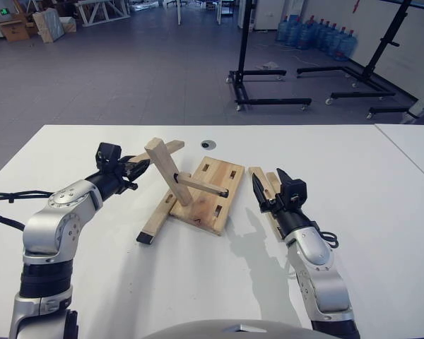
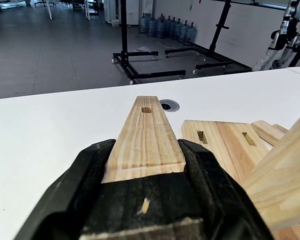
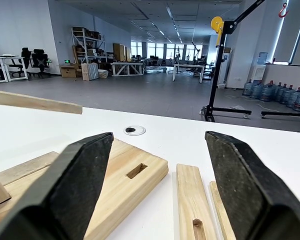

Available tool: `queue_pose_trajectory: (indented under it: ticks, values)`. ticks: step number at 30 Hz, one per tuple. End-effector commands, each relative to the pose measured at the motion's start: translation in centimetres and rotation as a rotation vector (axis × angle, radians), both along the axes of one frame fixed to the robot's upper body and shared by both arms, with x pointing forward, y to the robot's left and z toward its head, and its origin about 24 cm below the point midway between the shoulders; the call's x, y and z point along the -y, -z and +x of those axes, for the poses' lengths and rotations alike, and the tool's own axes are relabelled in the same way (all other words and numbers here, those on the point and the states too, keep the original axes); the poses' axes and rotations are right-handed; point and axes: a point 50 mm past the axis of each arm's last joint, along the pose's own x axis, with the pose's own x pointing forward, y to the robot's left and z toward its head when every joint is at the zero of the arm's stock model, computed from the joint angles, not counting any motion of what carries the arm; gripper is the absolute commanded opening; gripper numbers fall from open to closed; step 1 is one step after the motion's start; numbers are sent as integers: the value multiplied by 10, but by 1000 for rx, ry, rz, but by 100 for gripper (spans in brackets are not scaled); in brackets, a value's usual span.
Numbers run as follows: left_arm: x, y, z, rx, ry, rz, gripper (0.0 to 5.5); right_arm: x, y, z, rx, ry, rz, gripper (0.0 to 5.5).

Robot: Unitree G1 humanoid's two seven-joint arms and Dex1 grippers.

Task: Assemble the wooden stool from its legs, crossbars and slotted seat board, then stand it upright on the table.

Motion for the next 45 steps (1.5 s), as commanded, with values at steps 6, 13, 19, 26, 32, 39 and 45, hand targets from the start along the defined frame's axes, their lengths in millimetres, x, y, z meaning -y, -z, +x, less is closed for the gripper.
queue_pose_trajectory:
  ticks: [6,13,19,26,32,39,45]
  values:
    - [38,-95,15,460,224,4,201,12,-94,36,64,-285,698,338]
    - [62,-96,12,536,424,63,201,0,-121,51,-62,-625,1254,338]
    - [87,-73,-6,457,661,28,201,-3,-118,72,-160,-673,1365,338]
    - [85,-74,-5,473,638,49,201,11,-98,55,-213,-591,1370,338]
    - [83,-77,-5,496,611,52,201,21,-84,41,-253,-536,1357,338]
    - [91,-84,-10,518,655,23,201,21,-60,61,-318,-444,1315,338]
    - [96,-76,-15,479,700,36,201,20,-80,65,-238,-510,1312,338]
